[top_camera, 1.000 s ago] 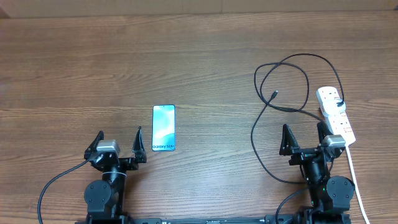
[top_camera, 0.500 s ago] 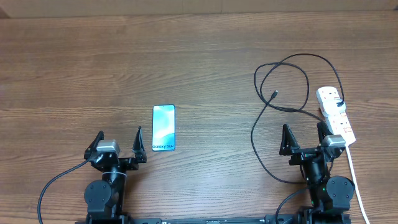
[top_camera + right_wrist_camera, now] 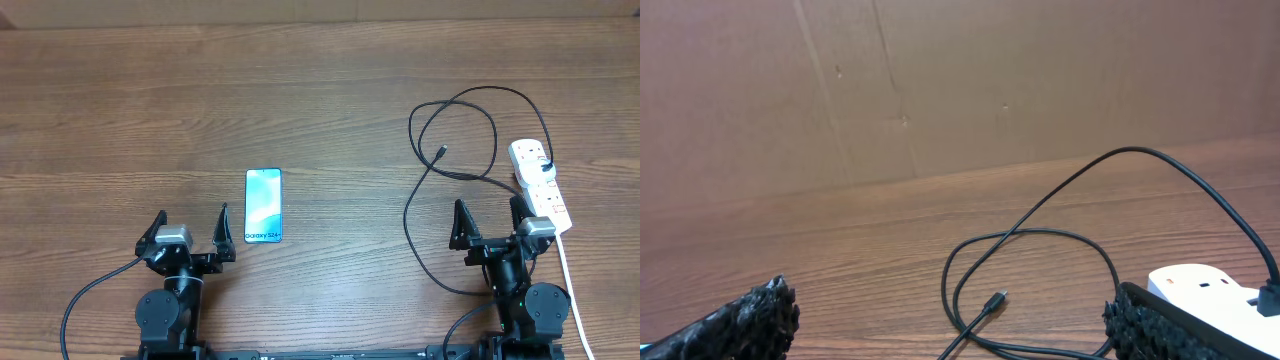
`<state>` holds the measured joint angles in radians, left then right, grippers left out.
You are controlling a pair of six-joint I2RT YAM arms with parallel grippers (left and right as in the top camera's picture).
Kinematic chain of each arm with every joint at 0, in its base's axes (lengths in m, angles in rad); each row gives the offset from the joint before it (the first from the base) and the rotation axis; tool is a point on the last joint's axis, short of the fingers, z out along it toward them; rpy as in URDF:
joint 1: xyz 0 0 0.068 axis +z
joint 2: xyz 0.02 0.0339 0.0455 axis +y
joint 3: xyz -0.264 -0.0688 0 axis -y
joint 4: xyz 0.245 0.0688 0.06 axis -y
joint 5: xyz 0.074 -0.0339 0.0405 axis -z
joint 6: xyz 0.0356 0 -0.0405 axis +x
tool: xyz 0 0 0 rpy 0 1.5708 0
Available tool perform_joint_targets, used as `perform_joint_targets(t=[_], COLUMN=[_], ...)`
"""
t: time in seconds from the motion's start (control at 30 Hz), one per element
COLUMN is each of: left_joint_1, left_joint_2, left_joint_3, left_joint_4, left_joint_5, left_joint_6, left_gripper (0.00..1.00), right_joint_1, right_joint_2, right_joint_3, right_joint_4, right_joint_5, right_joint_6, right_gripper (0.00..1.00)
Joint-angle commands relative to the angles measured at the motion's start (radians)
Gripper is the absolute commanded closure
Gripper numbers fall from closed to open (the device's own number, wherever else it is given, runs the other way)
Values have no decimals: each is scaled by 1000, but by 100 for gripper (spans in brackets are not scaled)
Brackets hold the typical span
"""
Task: Plug charger to phone and switch on socket
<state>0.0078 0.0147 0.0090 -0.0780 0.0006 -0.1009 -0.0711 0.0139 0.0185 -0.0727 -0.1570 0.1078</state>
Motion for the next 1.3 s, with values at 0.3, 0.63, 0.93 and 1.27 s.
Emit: perform_joint_targets(t=[0.3, 0.63, 0.93, 1.27], left_joint_1=[5, 5, 5, -19], left_joint_2=[-10, 68, 425, 905], left_joint_3=[24, 253, 582, 1011], left_joint_4=[14, -146, -312, -603], left_joint_5=[220, 229, 248, 319], left_joint_6=[40, 6, -31, -122], left_gripper=[0, 1, 0, 0], right_joint_1=[4, 4, 4, 4], right_joint_2=[-11, -11, -11, -11], right_joint_3=[-10, -10, -10, -10], right_joint_4=[4, 4, 4, 4], right_joint_5=[-2, -2, -2, -2], right_joint_6=[-5, -5, -5, -5], right_gripper=[0, 0, 0, 0])
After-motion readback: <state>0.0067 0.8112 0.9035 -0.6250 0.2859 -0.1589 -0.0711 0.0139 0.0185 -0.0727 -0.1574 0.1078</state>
